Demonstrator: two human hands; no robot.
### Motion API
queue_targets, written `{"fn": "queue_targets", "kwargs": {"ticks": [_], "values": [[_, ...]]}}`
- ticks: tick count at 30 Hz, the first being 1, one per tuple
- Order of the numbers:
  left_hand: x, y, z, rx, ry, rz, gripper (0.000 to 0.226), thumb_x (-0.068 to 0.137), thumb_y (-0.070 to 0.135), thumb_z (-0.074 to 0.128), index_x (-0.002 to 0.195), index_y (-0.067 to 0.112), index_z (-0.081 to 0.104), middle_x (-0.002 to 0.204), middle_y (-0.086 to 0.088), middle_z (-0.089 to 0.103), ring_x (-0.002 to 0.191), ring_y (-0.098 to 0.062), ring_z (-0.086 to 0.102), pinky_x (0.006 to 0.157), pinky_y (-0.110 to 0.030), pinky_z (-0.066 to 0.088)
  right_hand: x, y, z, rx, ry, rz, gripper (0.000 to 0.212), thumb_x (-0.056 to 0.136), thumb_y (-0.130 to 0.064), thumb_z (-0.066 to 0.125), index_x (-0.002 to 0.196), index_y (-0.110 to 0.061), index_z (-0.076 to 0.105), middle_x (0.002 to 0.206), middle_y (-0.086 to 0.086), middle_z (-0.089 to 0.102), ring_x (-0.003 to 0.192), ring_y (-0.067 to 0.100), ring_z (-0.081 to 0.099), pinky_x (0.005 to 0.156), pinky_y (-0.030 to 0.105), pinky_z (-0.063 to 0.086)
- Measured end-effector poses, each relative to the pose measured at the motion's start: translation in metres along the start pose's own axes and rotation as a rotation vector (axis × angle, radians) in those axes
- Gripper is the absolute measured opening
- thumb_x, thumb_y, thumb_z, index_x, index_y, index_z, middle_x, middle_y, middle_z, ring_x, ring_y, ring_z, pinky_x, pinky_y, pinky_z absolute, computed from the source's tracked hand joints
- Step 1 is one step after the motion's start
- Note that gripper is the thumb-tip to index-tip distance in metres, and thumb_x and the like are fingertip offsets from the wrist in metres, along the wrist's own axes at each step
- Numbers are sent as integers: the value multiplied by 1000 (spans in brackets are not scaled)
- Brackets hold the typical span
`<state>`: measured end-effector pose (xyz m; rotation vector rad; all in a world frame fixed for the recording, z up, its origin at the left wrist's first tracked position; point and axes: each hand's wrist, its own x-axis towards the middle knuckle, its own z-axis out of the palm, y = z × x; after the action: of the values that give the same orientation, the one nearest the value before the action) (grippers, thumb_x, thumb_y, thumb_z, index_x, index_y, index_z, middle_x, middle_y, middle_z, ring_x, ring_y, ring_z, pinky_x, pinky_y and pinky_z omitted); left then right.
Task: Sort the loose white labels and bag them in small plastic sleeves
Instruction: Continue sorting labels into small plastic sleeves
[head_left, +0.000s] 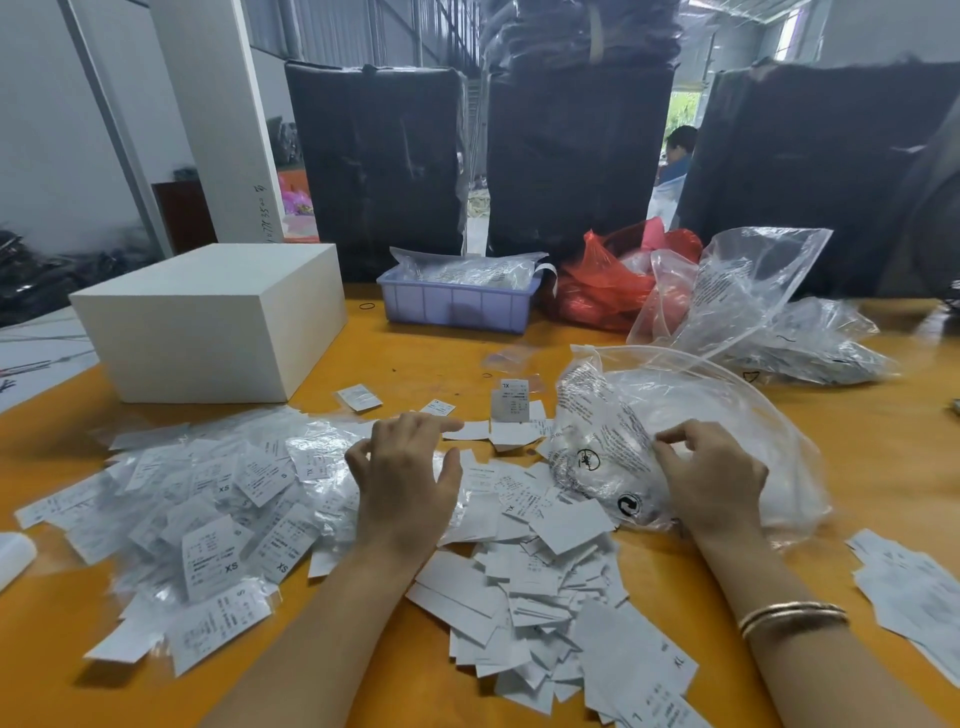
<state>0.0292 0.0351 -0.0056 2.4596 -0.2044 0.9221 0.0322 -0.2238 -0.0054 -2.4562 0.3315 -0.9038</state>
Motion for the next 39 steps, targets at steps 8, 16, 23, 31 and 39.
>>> {"fn": "queue_targets", "kwargs": {"ticks": [8,16,23,31,39], "values": [[1,11,-4,-484,-228,64,26,85,37,54,110,32,62,114,16,58,113,-5,49,89,-25,34,-20,-35,-4,472,65,-406,17,80,2,70,83,-11,59,75,-2,62,68,11,59,71,27,48],[1,17,-7,-896,-534,-106,23,78,45,63,101,42,64,95,9,70,91,-1,63,77,-15,50,-40,-60,10,1137,-524,-136,31,83,10,61,101,-14,52,78,-4,64,63,21,68,59,20,50],[1,17,-1,-1011,-365,-280,2,84,13,69,83,12,68,75,4,71,74,-6,65,66,-15,49,-41,-59,9,872,-432,-243,37,85,-4,65,112,-28,55,84,-5,63,80,14,63,75,28,52],[2,14,-1,-1051,-138,-381,10,86,5,65,89,15,63,84,-3,72,86,-16,69,78,-23,53,-45,-56,19,-92,-531,-496,45,87,-55,48,121,-27,60,115,-9,53,112,11,41,93,32,22],[3,12,4,-938,-96,-335,13,89,18,63,85,28,70,77,10,71,78,-6,65,71,-12,50,-45,-60,13,286,-409,-392,10,80,-28,71,76,-29,62,83,-16,61,89,10,56,84,35,35]]}}
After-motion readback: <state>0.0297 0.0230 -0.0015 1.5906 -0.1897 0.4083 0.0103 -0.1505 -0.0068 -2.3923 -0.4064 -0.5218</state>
